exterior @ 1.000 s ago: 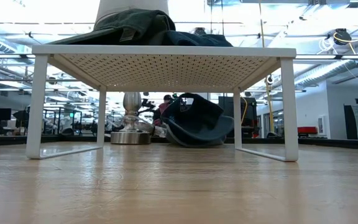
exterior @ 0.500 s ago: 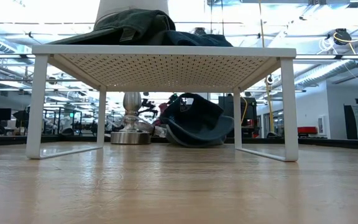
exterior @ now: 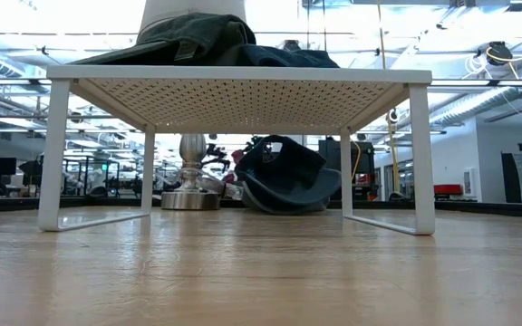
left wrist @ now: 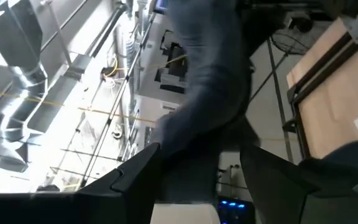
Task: Pick & Place hat
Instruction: Stack the right blue cap on top of the other blue cap on the shelf
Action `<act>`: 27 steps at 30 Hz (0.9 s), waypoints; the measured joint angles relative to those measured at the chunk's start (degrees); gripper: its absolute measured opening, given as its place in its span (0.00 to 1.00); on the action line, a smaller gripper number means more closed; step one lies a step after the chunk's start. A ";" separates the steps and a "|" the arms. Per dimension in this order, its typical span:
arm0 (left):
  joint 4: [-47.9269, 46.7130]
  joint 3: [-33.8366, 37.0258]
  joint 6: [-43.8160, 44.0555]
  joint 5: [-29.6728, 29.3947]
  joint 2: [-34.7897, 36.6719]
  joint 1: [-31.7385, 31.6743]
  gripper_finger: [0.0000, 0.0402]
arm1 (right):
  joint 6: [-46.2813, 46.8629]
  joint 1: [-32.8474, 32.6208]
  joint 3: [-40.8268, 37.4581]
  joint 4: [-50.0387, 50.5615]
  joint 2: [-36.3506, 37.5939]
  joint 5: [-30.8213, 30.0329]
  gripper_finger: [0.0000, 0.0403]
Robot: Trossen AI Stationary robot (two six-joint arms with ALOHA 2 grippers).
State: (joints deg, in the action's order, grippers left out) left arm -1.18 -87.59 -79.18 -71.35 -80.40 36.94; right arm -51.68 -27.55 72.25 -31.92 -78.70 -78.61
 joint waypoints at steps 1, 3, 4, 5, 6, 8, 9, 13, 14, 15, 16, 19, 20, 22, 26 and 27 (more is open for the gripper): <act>-0.18 0.00 -0.26 0.31 -0.35 -0.49 0.56 | 0.04 0.00 0.00 0.00 0.00 0.88 0.01; -0.47 0.04 -0.52 0.82 -0.99 -1.13 0.56 | 0.02 0.00 0.00 0.27 0.02 1.48 0.01; -0.36 0.04 -1.21 1.09 -1.26 -1.55 0.56 | 0.02 0.00 0.00 0.48 0.02 2.00 0.01; -0.03 0.04 -2.22 1.54 -1.65 -1.92 0.56 | 0.02 0.00 0.00 0.50 0.02 2.20 0.01; 0.69 0.04 -3.28 1.93 -2.12 -2.29 0.56 | 0.02 0.00 0.00 0.54 0.02 2.21 0.01; 2.10 0.02 -4.87 2.29 -3.20 -2.52 0.56 | 0.17 0.00 0.00 0.81 0.02 2.09 0.01; 2.69 0.06 -5.26 2.33 -3.73 -2.52 0.56 | 0.18 0.00 0.00 0.93 0.02 1.69 0.01; 6.77 0.07 -6.14 1.10 -4.33 -2.50 0.56 | 0.04 0.00 0.00 1.76 0.02 -3.00 0.01; 7.76 0.06 -6.19 0.82 -4.33 -2.49 0.56 | 0.06 0.00 0.00 1.98 0.04 -3.80 0.01; 8.62 0.05 -6.26 0.81 -4.34 -2.35 0.56 | 0.02 -0.02 -0.02 2.21 0.04 -3.87 0.01; 9.24 0.06 -6.66 0.83 -4.40 -2.25 0.56 | 0.02 -0.26 -0.02 2.21 0.04 -3.75 0.01; 10.46 0.05 -8.83 1.98 -4.40 -1.92 0.56 | 0.02 -0.73 -0.02 2.23 0.04 -3.67 0.01; 10.42 0.05 -9.28 2.53 -4.40 -1.91 0.56 | 0.02 -0.88 -0.02 2.21 0.04 -3.65 0.01; 8.05 0.04 -9.64 3.60 -4.40 -1.89 0.56 | 0.02 -1.24 -0.02 2.21 0.04 -3.62 0.01; -3.29 0.04 -10.55 4.35 -4.40 -2.43 0.56 | 0.02 -1.78 -0.02 2.20 0.04 -3.76 0.01; -5.68 0.04 -10.62 4.39 -4.40 -2.48 0.56 | 0.01 -1.94 -0.02 2.21 0.04 -3.76 0.01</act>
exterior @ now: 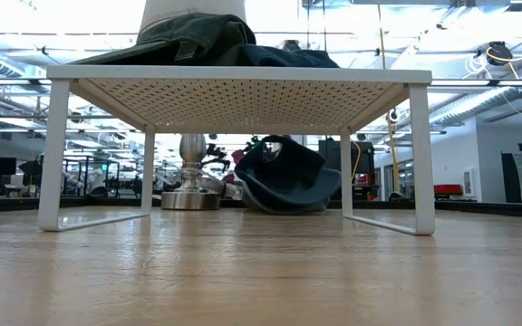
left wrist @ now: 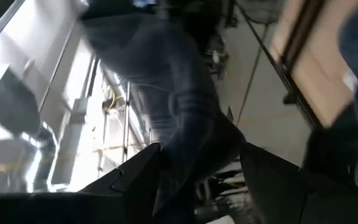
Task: Pick & Place hat
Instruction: Stack the right blue cap on top of the other blue cap on the shelf
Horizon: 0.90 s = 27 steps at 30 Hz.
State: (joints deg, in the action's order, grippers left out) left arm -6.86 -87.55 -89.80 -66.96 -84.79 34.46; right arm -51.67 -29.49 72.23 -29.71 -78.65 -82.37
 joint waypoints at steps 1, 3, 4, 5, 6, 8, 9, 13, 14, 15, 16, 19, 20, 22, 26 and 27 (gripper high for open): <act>-1.55 0.00 -0.11 0.02 0.00 0.00 0.56 | 0.01 -0.19 0.00 0.00 0.00 0.00 0.01; -1.95 0.00 -0.11 0.07 0.00 0.00 0.56 | 0.01 -0.50 0.00 0.00 0.00 0.00 0.01; -1.52 0.00 -0.11 0.03 0.00 0.00 0.56 | 0.01 -0.67 0.00 0.00 0.00 0.00 0.01; -0.44 0.02 -0.16 0.03 0.00 0.02 0.56 | 0.04 -0.84 0.00 -0.02 0.00 -0.02 0.01; 0.65 0.01 -0.17 0.03 0.00 0.02 0.56 | 0.41 -1.00 0.00 0.00 0.00 -0.02 0.01; 3.69 0.00 -0.47 0.05 0.00 -0.03 0.56 | 2.23 -1.08 0.00 0.02 0.00 0.00 0.01; 5.26 0.01 -0.63 0.06 0.00 -0.14 0.56 | 3.30 -1.08 0.00 0.01 0.00 0.06 0.01; 9.64 0.00 -2.40 0.96 -0.64 -0.86 0.56 | 6.30 -1.08 0.00 1.17 0.00 0.13 0.01; 10.15 0.00 -2.72 0.96 -0.83 -0.96 0.56 | 6.73 -1.08 0.00 2.22 0.00 0.11 0.01; 10.56 0.02 -2.78 0.99 -0.92 -0.96 0.56 | 7.33 -1.06 0.00 3.30 0.00 0.13 0.01; 11.03 0.02 -2.73 0.97 -0.94 -0.99 0.56 | 8.22 -1.06 -0.02 4.18 -0.02 0.15 0.01; 11.76 0.00 -2.73 0.92 -0.98 -1.31 0.56 | 11.28 -1.06 -0.02 5.22 -0.04 2.05 0.01; 11.71 0.00 -2.69 0.94 -1.09 -1.33 0.56 | 12.20 -1.06 -0.02 5.46 -0.04 3.11 0.01; 11.53 0.00 -2.71 0.94 -1.29 -1.41 0.56 | 13.74 -1.06 -0.02 6.33 -0.04 4.71 0.01; 12.70 0.00 -3.21 0.90 -1.20 -1.40 0.50 | 14.57 -1.01 -0.02 7.01 -0.49 4.48 0.01; 13.50 0.00 -3.20 0.92 -1.20 -1.38 0.46 | 14.52 -1.01 -0.02 7.32 -0.61 4.50 0.01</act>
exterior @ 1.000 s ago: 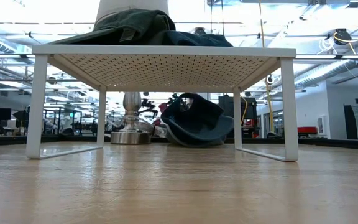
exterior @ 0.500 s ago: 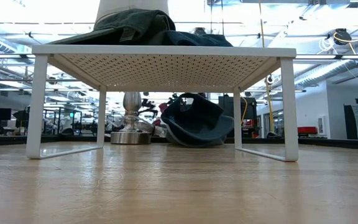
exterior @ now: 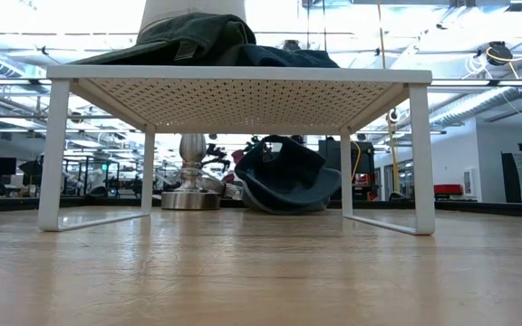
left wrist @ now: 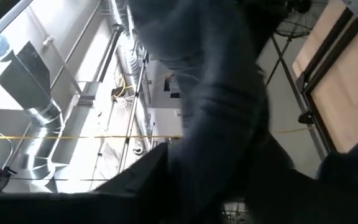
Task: Pick & Place hat
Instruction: Stack the right blue cap on top of the other blue cap on the shelf
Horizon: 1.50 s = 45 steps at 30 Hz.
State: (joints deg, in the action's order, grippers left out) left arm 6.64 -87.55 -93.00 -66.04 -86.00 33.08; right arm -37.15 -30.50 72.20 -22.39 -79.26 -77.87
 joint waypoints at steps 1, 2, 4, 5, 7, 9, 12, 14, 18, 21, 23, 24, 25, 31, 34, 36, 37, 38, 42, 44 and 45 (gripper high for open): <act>0.81 0.00 -0.07 0.00 0.00 0.00 0.42 | -0.22 0.00 0.00 0.41 -0.11 0.04 0.01; 1.96 0.00 -0.22 0.01 0.00 0.00 0.37 | -0.30 0.00 0.00 0.90 -0.13 0.11 0.02; 4.00 0.00 -0.57 -0.02 0.00 0.00 0.26 | 0.64 0.00 0.00 2.53 -0.05 0.06 0.02; 4.90 0.00 -0.84 -0.02 0.02 0.00 0.20 | 1.48 0.07 0.00 3.62 -0.01 0.02 0.02; 6.57 0.00 -1.26 -0.02 0.02 0.04 0.08 | 2.58 0.26 0.00 5.40 -0.06 0.04 0.03; 8.20 0.00 -1.18 -0.02 0.02 0.21 0.03 | 2.29 0.28 0.00 5.80 -0.13 0.10 0.04; 10.74 0.00 -1.86 -0.02 0.02 0.38 0.02 | 2.07 -0.06 0.00 5.53 -0.04 0.09 0.07; 12.54 0.00 -2.78 0.00 0.02 0.38 0.01 | 3.03 -0.83 0.00 5.57 -0.05 0.16 0.11; 19.33 0.00 -4.83 0.43 0.02 0.38 0.01 | 10.36 -3.60 0.00 5.53 -0.07 0.19 0.24; 23.61 0.00 -7.91 1.63 0.02 0.38 0.01 | 17.79 -6.15 0.00 5.59 -0.07 1.55 0.35; 25.14 0.00 -9.93 2.38 0.02 0.38 0.01 | 22.81 -7.97 0.00 5.57 -0.07 3.55 0.41; 25.35 0.00 -10.80 2.80 0.04 0.40 0.01 | 25.78 -8.84 0.00 5.56 -0.07 4.95 0.44; 25.42 0.00 -11.58 2.98 0.04 0.38 0.01 | 29.15 -9.60 0.00 5.58 -0.07 6.43 0.46; 26.64 0.00 -13.14 4.83 0.04 0.38 0.00 | 54.50 -11.54 0.00 6.78 -0.02 22.38 0.54; 28.27 0.00 -11.54 8.35 0.07 0.49 0.00 | 68.37 -11.34 0.00 7.07 -0.02 26.82 0.55; 28.70 0.00 -9.86 11.51 0.55 1.14 0.00 | 78.38 -10.87 0.00 7.50 -0.02 27.04 0.55; 29.04 0.00 -9.03 13.26 0.85 1.56 0.00 | 83.19 -10.56 0.00 7.53 0.00 27.14 0.55; 29.34 0.00 -8.05 15.13 1.13 1.89 0.00 | 87.19 -10.27 0.00 7.55 0.08 27.18 0.55; 29.15 0.00 -2.78 21.83 2.67 3.74 0.00 | 97.92 -8.39 0.00 7.56 0.18 28.77 0.55; 29.16 0.00 0.68 24.35 3.46 4.31 0.00 | 101.75 -6.80 0.00 7.54 0.18 32.60 0.55; 29.16 0.00 2.33 25.16 3.96 4.63 0.00 | 103.67 -5.80 0.00 7.51 0.18 34.86 0.55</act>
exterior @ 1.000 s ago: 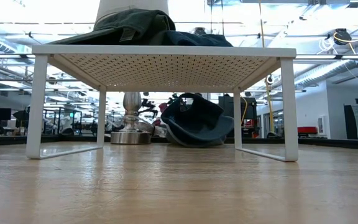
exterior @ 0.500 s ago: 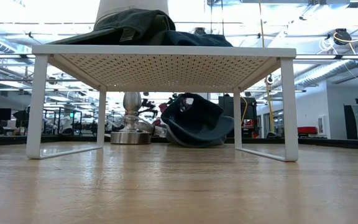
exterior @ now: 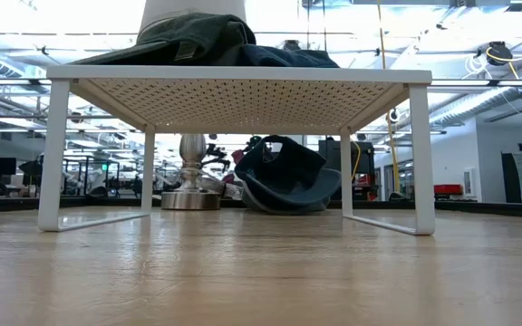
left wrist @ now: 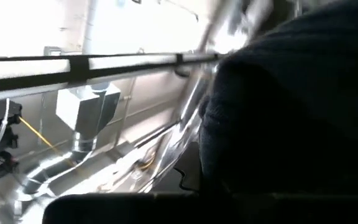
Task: Pick & Place hat
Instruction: Stack the right blue cap on top of the other blue cap on the shelf
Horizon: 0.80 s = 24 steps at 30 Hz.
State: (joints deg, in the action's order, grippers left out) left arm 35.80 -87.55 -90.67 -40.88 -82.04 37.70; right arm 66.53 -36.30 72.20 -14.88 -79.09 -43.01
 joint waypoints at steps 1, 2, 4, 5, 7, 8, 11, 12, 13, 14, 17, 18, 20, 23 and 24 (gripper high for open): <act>0.00 0.00 1.70 0.72 0.49 0.35 0.00 | 1.85 1.14 0.00 -0.07 0.00 2.82 0.55; 0.06 0.00 3.57 1.40 0.94 0.62 0.00 | 3.27 2.28 0.00 -0.12 0.00 6.08 0.55; 0.14 0.00 6.47 2.73 1.76 0.92 0.00 | 4.42 4.60 0.00 -0.41 0.00 12.64 0.55; 0.16 0.00 7.50 3.35 2.12 1.06 0.00 | 4.28 5.62 0.00 -0.77 0.00 15.25 0.55; 0.10 0.00 8.80 4.05 2.57 1.09 0.00 | 3.05 7.62 0.00 -1.99 0.00 19.90 0.55; 0.09 0.00 8.98 4.36 2.72 1.08 0.00 | 2.58 8.57 0.00 -2.92 0.00 22.03 0.55; 0.62 0.00 8.77 5.01 3.00 1.08 0.00 | 1.77 11.20 0.00 -6.49 0.00 28.31 0.55; 1.06 0.00 8.64 5.00 3.01 1.06 0.00 | 1.94 11.96 0.00 -7.44 0.00 29.87 0.55; 1.49 0.00 8.35 5.03 3.01 1.06 0.00 | 2.33 12.60 0.02 -7.87 0.00 31.10 0.55; 1.78 0.00 8.28 5.07 3.01 1.03 0.00 | 2.99 13.19 0.02 -7.83 0.02 31.46 0.55; 1.99 0.00 8.28 6.41 3.01 0.27 0.00 | 4.78 14.69 -0.55 -8.56 0.02 33.07 0.55; 2.00 0.00 8.31 6.87 3.01 0.00 0.00 | 5.60 15.18 -1.09 -9.87 0.02 33.79 0.55; 1.99 0.00 8.37 7.78 2.99 -0.75 0.00 | 7.40 15.96 -2.58 -14.14 0.02 34.83 0.55; 2.03 0.00 8.41 8.10 2.62 -2.32 0.00 | 9.90 16.99 -5.88 -22.32 0.02 35.68 0.55; 1.81 0.00 8.54 8.30 2.58 -2.71 0.00 | 10.67 17.24 -7.01 -24.84 0.00 35.66 0.55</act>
State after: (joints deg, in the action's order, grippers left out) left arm 37.61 -87.55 -82.13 -32.58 -79.46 35.00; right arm 77.19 -19.06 65.19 -39.71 -79.09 -7.35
